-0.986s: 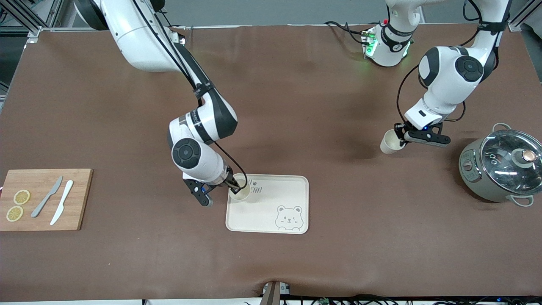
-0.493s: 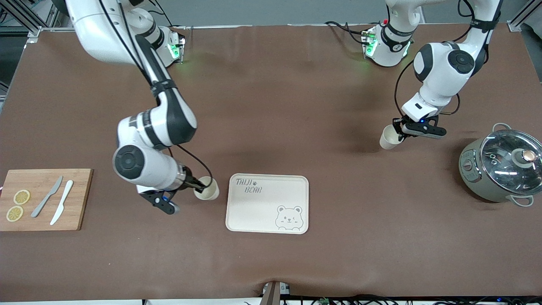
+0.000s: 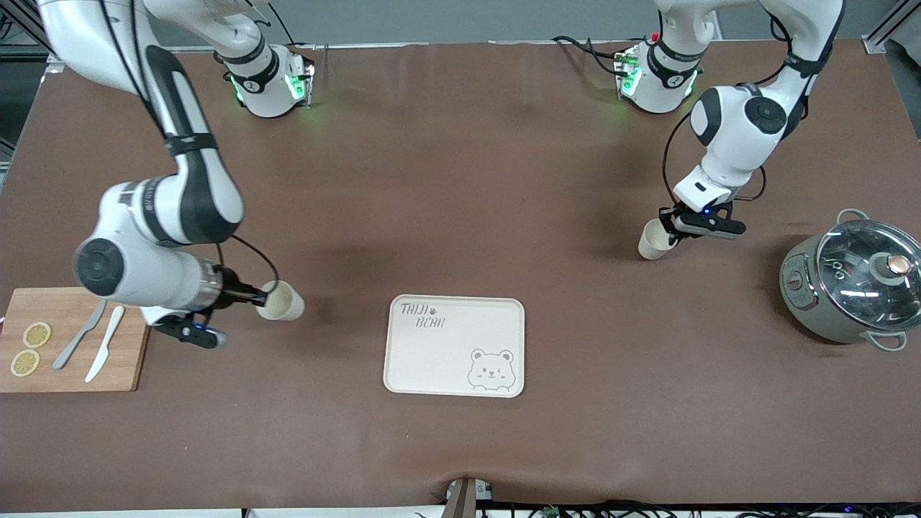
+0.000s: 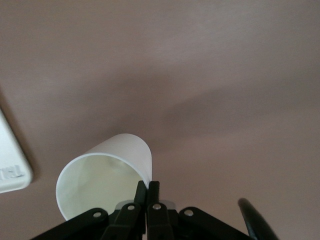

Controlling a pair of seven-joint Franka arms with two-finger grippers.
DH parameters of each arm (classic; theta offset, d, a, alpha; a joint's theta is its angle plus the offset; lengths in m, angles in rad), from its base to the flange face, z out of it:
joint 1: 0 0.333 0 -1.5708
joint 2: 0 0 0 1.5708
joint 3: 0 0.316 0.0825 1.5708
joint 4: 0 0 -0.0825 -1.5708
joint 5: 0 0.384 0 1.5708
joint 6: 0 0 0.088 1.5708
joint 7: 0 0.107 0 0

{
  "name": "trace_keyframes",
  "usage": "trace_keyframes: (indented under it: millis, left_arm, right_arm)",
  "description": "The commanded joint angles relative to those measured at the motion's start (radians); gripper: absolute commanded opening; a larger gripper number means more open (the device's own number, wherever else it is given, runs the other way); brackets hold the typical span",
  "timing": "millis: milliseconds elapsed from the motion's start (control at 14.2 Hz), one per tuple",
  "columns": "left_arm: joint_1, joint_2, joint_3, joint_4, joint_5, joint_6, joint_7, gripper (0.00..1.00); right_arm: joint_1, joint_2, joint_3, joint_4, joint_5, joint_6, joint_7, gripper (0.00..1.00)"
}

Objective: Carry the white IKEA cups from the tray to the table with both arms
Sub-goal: 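Lower the cups onto the table with both grippers beside the pot and board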

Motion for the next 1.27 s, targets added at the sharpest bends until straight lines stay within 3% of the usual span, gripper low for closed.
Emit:
trace_keyframes:
  millis: [0,282,352,423,493,775,986,1197]
  left_arm:
    - [0.012,0.015,-0.015,0.004,-0.035,0.030,0.043,0.00]
    - [0.009,0.015,-0.015,0.010,-0.035,0.029,0.046,0.00]
    - [0.009,0.014,-0.016,0.010,-0.035,0.029,0.046,0.20]
    - [0.008,0.014,-0.018,0.010,-0.035,0.029,0.046,0.30]
    - [0.008,0.011,-0.019,0.012,-0.035,0.029,0.046,0.51]
    - [0.008,0.006,-0.022,0.017,-0.035,0.027,0.044,0.63]
    - [0.009,-0.015,-0.022,0.026,-0.036,-0.005,0.043,0.66]
    - [0.011,-0.092,-0.022,0.070,-0.038,-0.172,0.041,0.69]
  right_arm:
    - [-0.067,-0.066,0.020,-0.094,-0.033,0.025,-0.117,0.00]
    - [-0.165,-0.072,0.023,-0.180,-0.096,0.120,-0.272,0.00]
    - [-0.179,-0.072,0.022,-0.203,-0.096,0.152,-0.324,0.00]
    - [-0.205,-0.070,0.022,-0.220,-0.096,0.174,-0.383,0.00]
    - [-0.234,-0.070,0.022,-0.229,-0.096,0.182,-0.425,0.00]
    - [-0.268,-0.070,0.020,-0.283,-0.107,0.238,-0.520,0.00]
    - [-0.282,-0.067,0.020,-0.309,-0.117,0.267,-0.542,0.00]
    - [-0.291,-0.061,0.020,-0.326,-0.125,0.301,-0.542,0.00]
